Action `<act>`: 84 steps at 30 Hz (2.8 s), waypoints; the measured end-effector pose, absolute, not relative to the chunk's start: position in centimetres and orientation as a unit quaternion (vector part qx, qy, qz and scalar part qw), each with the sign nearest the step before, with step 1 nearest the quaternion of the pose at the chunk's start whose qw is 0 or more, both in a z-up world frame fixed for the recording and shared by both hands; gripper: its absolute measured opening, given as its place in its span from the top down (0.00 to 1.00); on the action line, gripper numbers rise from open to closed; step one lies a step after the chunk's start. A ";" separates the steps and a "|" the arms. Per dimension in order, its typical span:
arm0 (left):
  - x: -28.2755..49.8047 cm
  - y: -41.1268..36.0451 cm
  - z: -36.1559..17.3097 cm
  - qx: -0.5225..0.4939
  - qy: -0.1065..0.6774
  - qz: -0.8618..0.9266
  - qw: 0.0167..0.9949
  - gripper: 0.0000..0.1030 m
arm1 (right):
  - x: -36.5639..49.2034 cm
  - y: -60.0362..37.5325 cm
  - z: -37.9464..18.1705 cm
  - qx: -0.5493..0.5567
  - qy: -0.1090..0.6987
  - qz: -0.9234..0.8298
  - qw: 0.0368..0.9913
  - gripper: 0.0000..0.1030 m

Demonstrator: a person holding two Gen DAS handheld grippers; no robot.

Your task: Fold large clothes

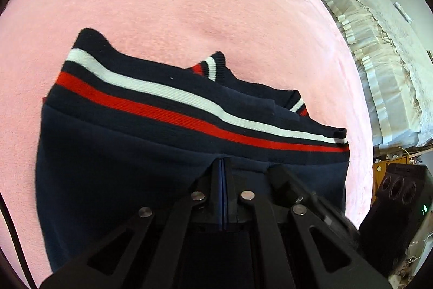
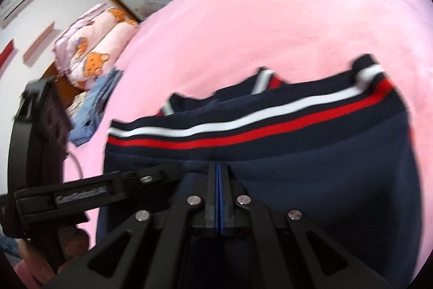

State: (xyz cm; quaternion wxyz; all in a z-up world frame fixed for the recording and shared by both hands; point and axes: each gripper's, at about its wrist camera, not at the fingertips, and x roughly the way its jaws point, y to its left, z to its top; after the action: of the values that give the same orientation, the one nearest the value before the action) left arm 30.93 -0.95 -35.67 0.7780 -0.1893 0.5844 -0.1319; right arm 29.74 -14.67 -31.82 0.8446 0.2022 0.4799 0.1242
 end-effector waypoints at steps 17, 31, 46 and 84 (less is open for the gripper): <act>31.3 9.4 -33.4 -0.212 0.564 -0.067 0.795 0.99 | 27.3 -24.7 -30.4 0.239 0.450 0.003 0.861 1.00; 30.7 10.4 -32.8 -0.235 0.554 -0.051 0.797 0.99 | 27.2 -25.0 -28.6 0.251 0.443 -0.033 0.860 1.00; 24.9 10.2 -31.6 -0.281 0.576 -0.048 0.766 0.99 | 27.1 -14.0 -28.0 0.207 0.520 0.088 0.824 1.00; 20.6 11.4 -38.8 -0.491 0.496 -0.034 0.715 0.45 | 26.7 -14.6 -31.9 0.238 0.572 0.079 0.781 1.00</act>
State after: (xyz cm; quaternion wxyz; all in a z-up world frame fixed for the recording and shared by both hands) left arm 20.58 11.37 -38.83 0.7149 -0.4915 0.4961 -0.0343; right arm 26.71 -14.61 -31.93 0.7811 0.2379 0.5718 0.0790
